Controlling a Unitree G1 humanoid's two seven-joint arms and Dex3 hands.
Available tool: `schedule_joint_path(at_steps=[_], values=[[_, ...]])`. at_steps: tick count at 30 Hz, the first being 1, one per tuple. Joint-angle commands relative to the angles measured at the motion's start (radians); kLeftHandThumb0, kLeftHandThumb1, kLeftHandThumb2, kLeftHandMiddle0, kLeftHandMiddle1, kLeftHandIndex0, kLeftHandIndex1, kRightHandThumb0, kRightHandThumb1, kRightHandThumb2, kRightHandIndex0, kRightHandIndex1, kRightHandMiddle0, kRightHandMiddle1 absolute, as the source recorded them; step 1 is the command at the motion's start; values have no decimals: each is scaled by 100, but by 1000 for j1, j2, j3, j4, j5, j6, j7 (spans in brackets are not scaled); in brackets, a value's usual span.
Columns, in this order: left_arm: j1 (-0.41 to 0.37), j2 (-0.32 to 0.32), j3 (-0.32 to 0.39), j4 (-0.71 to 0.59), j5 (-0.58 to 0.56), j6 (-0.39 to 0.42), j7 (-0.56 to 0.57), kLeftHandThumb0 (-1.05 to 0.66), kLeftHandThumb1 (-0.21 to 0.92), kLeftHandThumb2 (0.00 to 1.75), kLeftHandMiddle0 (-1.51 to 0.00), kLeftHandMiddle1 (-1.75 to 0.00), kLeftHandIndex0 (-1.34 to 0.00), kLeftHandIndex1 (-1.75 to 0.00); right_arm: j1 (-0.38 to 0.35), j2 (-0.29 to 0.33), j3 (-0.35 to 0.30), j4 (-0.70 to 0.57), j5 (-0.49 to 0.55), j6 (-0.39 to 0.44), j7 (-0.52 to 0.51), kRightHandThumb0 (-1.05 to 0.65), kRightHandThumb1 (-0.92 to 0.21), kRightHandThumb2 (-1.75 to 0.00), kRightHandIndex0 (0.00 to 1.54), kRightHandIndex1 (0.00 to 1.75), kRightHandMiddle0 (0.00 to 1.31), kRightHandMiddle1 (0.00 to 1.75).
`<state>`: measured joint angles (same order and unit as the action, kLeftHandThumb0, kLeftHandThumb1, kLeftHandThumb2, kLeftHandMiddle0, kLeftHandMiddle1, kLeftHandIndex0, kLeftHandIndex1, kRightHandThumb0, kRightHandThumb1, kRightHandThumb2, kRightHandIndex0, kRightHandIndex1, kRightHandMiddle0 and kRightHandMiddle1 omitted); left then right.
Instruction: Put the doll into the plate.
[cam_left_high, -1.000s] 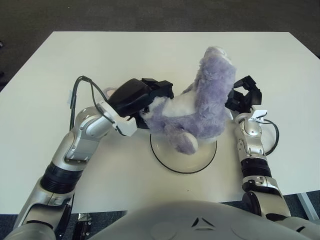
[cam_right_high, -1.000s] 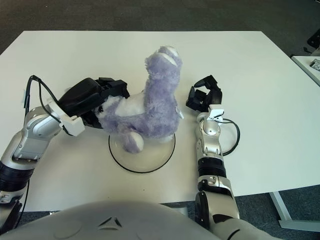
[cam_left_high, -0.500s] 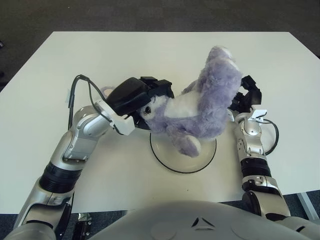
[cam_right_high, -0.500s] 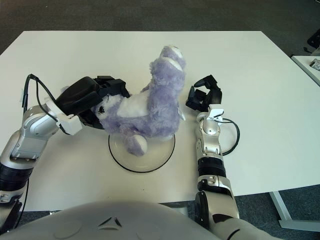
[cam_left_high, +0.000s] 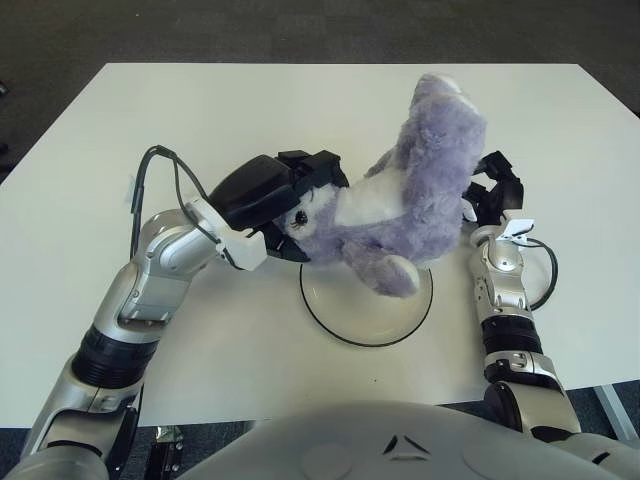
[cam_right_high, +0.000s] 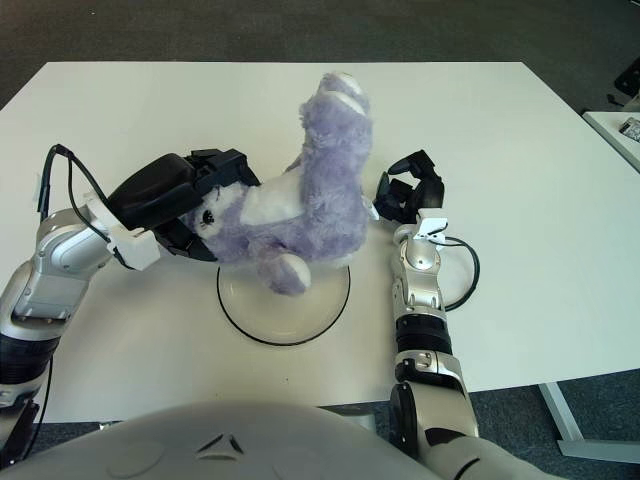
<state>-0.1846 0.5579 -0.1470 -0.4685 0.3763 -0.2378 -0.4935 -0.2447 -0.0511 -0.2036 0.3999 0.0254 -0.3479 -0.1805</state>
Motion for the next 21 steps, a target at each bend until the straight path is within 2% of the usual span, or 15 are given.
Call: schedule_joint_path(at_steps=[1, 9, 15, 21], values=[[-10, 20, 20, -14, -21, -3, -17, -47, 40, 92, -20, -132, -1, -115, 99, 30, -5, 73, 10, 9, -4, -49, -32, -132, 132, 175, 62, 175], [-10, 30, 29, -13, -73, -11, -40, -56, 45, 87, -23, -92, 0, -103, 100, 31, -7, 69, 14, 16, -4, -49, -32, -132, 132, 175, 62, 175], [-10, 38, 38, -7, -103, -28, -49, -60, 52, 81, -24, -75, 0, -104, 103, 33, -5, 62, 11, 22, -4, -49, -31, -132, 132, 175, 62, 175], [-13, 44, 38, -7, -129, -28, -64, -58, 51, 81, -24, -67, 0, -104, 102, 35, -7, 60, 18, 30, -3, -49, -31, -132, 131, 175, 62, 175]])
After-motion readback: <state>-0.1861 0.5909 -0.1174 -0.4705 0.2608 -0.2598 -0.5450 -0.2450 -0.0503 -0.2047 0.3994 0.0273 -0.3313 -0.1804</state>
